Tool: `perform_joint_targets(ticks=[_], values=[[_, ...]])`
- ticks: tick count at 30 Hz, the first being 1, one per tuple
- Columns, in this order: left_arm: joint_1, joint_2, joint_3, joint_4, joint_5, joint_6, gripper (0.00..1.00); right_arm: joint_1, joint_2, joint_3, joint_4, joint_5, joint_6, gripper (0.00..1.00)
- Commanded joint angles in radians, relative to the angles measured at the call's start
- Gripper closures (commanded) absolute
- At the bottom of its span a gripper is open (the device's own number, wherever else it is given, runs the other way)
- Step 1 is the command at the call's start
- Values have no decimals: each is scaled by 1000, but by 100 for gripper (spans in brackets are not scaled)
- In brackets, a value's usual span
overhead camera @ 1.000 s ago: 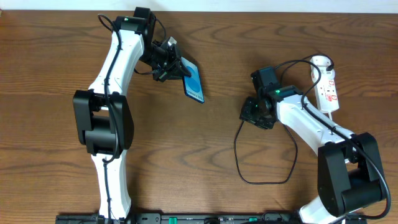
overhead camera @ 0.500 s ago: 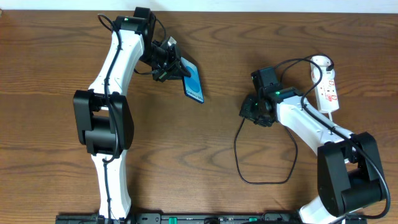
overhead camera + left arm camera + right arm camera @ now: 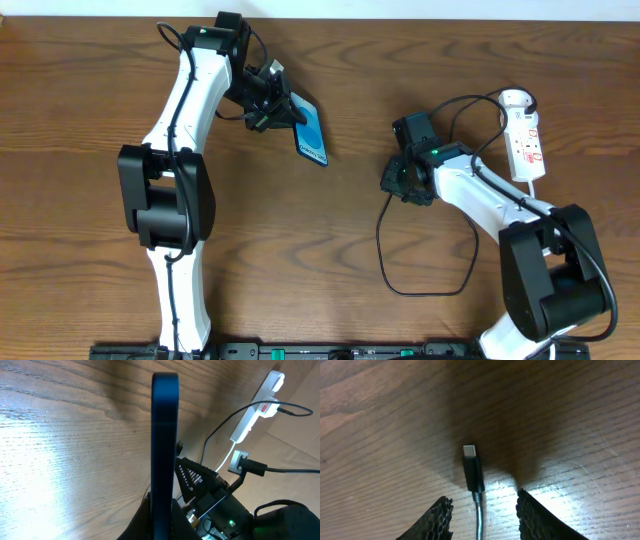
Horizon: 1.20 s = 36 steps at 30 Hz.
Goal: Plug charger to phone and switch on socket
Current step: 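Lower the right gripper and close it on the cable plug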
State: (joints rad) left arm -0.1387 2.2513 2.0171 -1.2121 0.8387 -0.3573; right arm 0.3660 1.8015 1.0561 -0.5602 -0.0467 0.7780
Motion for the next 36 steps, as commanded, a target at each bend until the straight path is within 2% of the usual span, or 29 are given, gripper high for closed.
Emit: perform_joint_targets(ticks=[1, 8, 14, 27, 36], values=[[2, -30, -1, -6, 23, 24, 93, 3, 34, -6, 2, 29, 14, 60], [2, -30, -1, -7, 23, 24, 92, 13, 134, -6, 33, 10, 19, 66], [2, -30, -1, -7, 24, 24, 93, 4, 137, -5, 37, -2, 18, 71], [2, -30, -1, -6, 24, 24, 93, 4, 136, -5, -18, -56, 18, 68], [2, -30, -1, -6, 24, 24, 93, 3, 137, -5, -36, -64, 29, 73]])
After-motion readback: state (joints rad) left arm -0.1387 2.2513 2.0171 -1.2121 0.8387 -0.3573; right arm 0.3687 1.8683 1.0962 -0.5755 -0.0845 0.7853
